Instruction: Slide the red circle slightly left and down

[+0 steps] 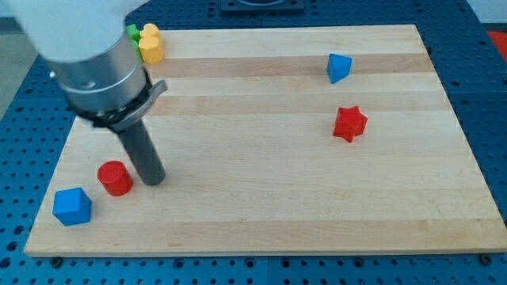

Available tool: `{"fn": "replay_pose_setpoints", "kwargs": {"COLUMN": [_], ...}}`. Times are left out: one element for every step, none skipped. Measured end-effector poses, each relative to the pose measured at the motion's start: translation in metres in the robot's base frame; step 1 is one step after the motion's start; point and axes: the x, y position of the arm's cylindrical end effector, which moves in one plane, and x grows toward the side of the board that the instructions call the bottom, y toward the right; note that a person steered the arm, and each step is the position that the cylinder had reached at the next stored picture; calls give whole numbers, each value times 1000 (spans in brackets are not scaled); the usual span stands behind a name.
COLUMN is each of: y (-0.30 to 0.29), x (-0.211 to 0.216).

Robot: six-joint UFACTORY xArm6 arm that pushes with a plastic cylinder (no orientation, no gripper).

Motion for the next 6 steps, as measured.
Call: {"fn": "replay_pose_setpoints", "kwargs": {"y": [-16, -36, -50, -66, -79, -71], "x": [-10, -10, -10, -10, -10, -10]}}
